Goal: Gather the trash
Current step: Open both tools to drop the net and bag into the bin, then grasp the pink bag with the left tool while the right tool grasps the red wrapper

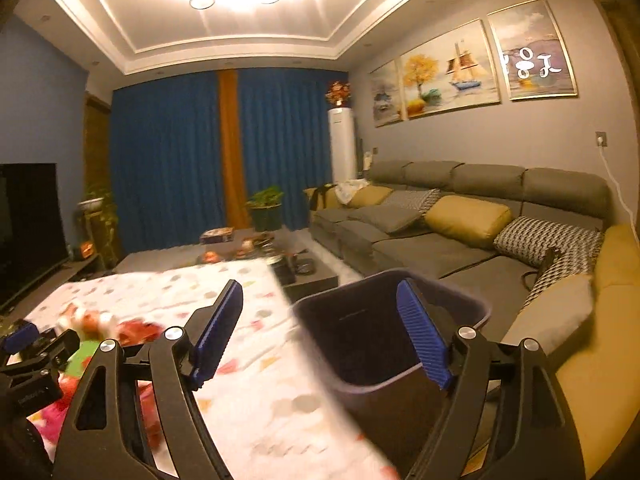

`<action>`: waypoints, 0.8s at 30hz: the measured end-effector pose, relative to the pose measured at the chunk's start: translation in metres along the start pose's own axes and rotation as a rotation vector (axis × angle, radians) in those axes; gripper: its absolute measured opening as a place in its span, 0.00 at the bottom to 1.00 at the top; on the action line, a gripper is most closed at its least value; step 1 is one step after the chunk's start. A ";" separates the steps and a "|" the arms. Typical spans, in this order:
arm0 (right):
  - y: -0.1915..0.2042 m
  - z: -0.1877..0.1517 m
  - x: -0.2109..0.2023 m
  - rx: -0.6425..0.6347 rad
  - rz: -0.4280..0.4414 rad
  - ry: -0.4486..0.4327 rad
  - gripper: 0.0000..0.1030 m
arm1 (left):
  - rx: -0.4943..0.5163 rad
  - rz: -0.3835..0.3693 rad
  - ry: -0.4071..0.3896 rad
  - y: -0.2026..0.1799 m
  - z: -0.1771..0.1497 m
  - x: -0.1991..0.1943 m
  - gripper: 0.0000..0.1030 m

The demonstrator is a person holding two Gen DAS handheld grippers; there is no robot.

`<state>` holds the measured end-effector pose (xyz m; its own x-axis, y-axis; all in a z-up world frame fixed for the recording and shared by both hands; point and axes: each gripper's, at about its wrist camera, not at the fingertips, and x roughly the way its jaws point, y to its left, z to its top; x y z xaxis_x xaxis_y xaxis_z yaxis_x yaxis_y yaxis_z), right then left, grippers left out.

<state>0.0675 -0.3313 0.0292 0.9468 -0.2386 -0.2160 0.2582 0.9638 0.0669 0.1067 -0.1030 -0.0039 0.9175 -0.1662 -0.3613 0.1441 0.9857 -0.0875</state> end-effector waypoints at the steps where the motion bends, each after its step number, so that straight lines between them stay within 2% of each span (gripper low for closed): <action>1: 0.008 -0.004 -0.002 0.002 0.023 0.013 0.75 | -0.009 0.010 -0.007 0.011 -0.004 -0.009 0.94; 7: 0.053 -0.031 -0.014 -0.020 0.104 0.055 0.75 | -0.032 0.078 -0.027 0.061 -0.023 -0.046 0.94; 11: 0.082 -0.050 -0.010 -0.047 0.151 0.107 0.75 | -0.059 0.095 -0.020 0.081 -0.035 -0.059 0.94; 17: 0.115 -0.072 -0.002 -0.099 0.195 0.157 0.75 | -0.080 0.107 -0.006 0.096 -0.047 -0.064 0.94; 24: 0.133 -0.082 0.021 -0.104 0.213 0.218 0.75 | -0.090 0.094 0.003 0.102 -0.053 -0.059 0.94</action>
<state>0.1063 -0.1990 -0.0463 0.9110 -0.0098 -0.4123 0.0267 0.9990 0.0353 0.0474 0.0059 -0.0402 0.9243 -0.0737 -0.3746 0.0240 0.9905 -0.1357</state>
